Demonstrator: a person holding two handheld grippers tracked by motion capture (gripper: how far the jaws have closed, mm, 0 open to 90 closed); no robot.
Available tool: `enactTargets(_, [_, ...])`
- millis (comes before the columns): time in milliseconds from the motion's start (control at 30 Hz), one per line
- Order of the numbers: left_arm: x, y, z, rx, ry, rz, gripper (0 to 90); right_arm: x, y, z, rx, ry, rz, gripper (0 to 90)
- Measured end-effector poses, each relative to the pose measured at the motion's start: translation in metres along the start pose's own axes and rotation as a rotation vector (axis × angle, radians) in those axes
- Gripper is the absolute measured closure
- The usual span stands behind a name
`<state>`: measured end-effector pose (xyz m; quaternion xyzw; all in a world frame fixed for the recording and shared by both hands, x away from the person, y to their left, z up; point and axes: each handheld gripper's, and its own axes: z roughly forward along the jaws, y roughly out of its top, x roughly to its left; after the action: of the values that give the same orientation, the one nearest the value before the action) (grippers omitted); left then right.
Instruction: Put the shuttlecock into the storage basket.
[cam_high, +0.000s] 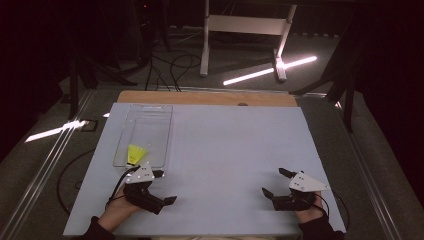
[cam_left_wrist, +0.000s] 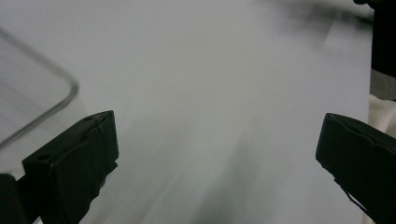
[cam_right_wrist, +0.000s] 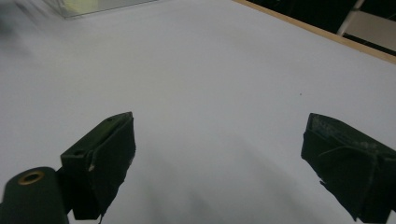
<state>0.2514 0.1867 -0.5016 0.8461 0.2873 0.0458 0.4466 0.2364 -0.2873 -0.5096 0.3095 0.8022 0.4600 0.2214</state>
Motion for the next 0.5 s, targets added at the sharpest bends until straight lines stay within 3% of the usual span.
enactTargets(300, [0.001, -0.012, -0.003, -0.029, 0.077, -0.032, 0.2, 0.000, 0.000, 0.000, 0.000, 0.000, -0.003, 9.9])
enactTargets(500, [0.000, -0.017, -0.001, -0.036, 0.090, -0.030, 0.2, 0.000, 0.000, -0.001, -0.002, 0.000, -0.002, 9.8])
